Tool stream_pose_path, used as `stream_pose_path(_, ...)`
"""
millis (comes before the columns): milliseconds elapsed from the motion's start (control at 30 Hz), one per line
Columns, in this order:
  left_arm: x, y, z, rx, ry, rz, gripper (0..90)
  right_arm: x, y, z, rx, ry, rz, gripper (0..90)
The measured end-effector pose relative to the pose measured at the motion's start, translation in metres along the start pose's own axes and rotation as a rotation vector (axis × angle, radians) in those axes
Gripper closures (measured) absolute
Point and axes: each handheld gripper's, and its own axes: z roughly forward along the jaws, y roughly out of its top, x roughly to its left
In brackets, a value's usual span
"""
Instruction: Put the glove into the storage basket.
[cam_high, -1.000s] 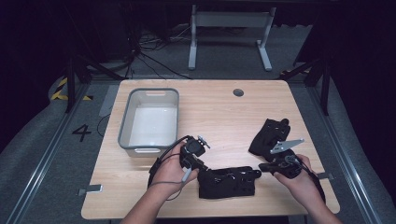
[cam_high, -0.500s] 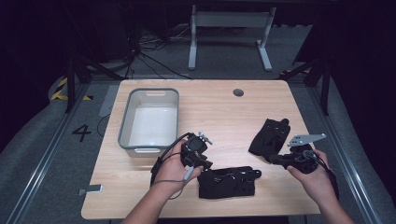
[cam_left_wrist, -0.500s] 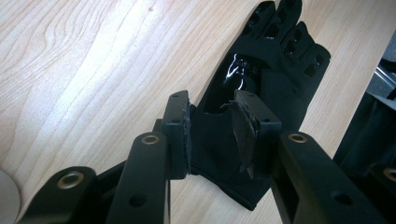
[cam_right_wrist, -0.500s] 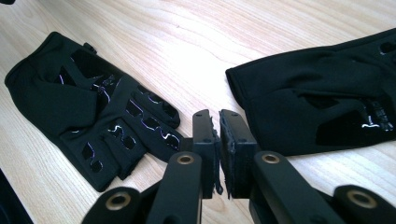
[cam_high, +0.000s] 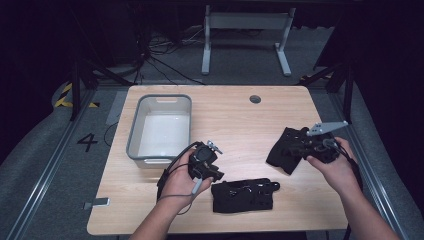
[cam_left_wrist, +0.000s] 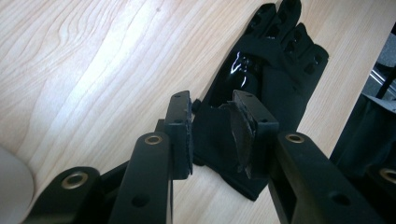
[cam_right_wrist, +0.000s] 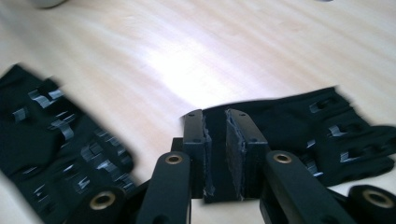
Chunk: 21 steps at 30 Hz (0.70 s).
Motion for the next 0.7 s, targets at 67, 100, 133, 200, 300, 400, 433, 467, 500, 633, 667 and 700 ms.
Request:
stream_pose_path(67, 0.001, -0.003, -0.002, -0.001, 0.002, -0.01, 68.7, -0.004, 0.003, 0.003, 0.007, 0.001, 0.011, 78.1)
stream_pose_path(100, 0.001, -0.005, -0.002, -0.004, 0.003, -0.013, 68.4, -0.012, 0.008, 0.009, 0.021, -0.001, 0.023, 78.2)
stream_pose_path(133, 0.003, -0.007, -0.003, -0.001, 0.005, -0.016, 68.3, -0.016, 0.011, 0.012, 0.031, -0.004, 0.025, 78.5)
stream_pose_path(200, 0.004, -0.011, -0.005, -0.002, 0.01, -0.024, 67.9, -0.028, 0.017, 0.023, 0.068, -0.005, 0.034, 80.3)
stream_pose_path(300, 0.006, -0.017, -0.007, -0.006, 0.02, -0.032, 67.2, -0.041, 0.024, 0.036, 0.096, -0.008, 0.038, 81.7)
stream_pose_path(400, 0.008, -0.022, -0.01, -0.011, 0.027, -0.046, 66.9, -0.05, 0.026, 0.045, 0.103, -0.024, 0.04, 79.8)
stream_pose_path(433, 0.008, -0.023, -0.011, -0.013, 0.027, -0.05, 66.9, -0.053, 0.027, 0.048, 0.102, -0.031, 0.041, 79.0)
stream_pose_path(467, 0.009, -0.024, -0.011, -0.012, 0.026, -0.052, 66.8, -0.055, 0.028, 0.052, 0.104, -0.041, 0.046, 78.4)
stream_pose_path(500, 0.009, -0.025, -0.011, -0.011, 0.028, -0.053, 66.4, -0.059, 0.028, 0.056, 0.112, -0.049, 0.053, 78.2)
stream_pose_path(633, 0.009, -0.029, -0.013, -0.014, 0.029, -0.057, 65.9, -0.071, 0.03, 0.066, 0.132, -0.052, 0.088, 75.7)
stream_pose_path(667, 0.009, -0.03, -0.013, -0.015, 0.029, -0.059, 65.7, -0.074, 0.029, 0.069, 0.128, -0.053, 0.096, 75.7)
stream_pose_path(700, 0.01, -0.03, -0.014, -0.016, 0.03, -0.061, 65.6, -0.077, 0.029, 0.071, 0.13, -0.054, 0.097, 75.9)
